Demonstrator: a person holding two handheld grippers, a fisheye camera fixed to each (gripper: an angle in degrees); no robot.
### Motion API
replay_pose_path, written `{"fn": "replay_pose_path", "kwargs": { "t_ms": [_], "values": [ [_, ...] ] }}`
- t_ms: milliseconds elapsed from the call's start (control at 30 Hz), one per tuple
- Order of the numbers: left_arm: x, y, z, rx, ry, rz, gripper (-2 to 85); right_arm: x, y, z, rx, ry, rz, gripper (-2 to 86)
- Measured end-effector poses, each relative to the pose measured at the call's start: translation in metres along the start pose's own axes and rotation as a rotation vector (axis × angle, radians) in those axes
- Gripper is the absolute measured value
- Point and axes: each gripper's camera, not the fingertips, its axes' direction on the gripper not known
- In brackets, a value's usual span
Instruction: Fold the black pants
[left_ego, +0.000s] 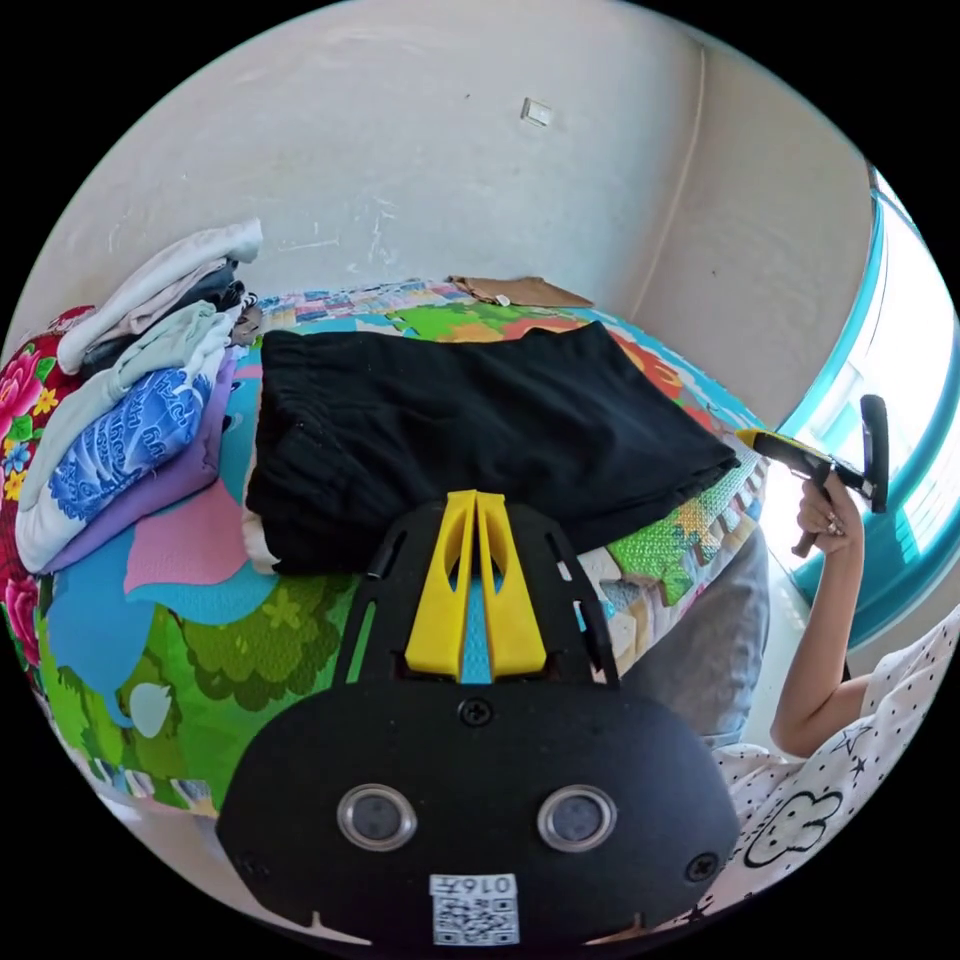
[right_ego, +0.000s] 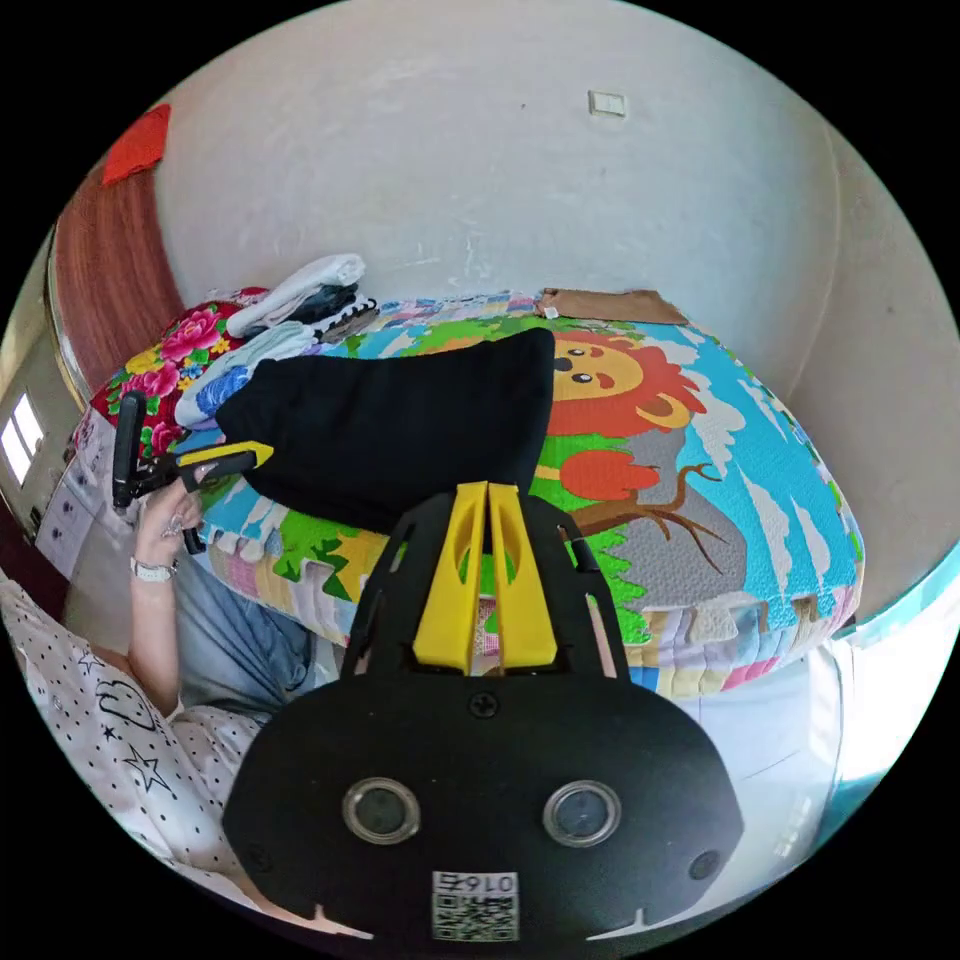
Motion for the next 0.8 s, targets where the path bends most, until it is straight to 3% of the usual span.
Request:
{"fn": "replay_pose_path", "kwargs": {
  "t_ms": [167,367,567,800],
  "values": [
    [0.032,-0.006,-0.009,0.032,0.06,0.042,-1.0,0.055,0.044,-0.009,0.01,-0.178,0.093,9.5],
    [0.072,-0.016,-0.01,0.007,0.062,0.114,-1.0,0.071,0.082,-0.013,-0.053,-0.137,-0.039,10.5],
    [0.102,-0.026,-0.012,0.001,0.081,0.135,-1.0,0.13,0.11,-0.014,-0.012,-0.337,0.156,10.7],
    [0.143,-0.033,-0.014,-0.016,0.097,0.179,-1.0,0.137,0.135,-0.026,-0.012,-0.274,-0.002,8.9]
  ]
}}
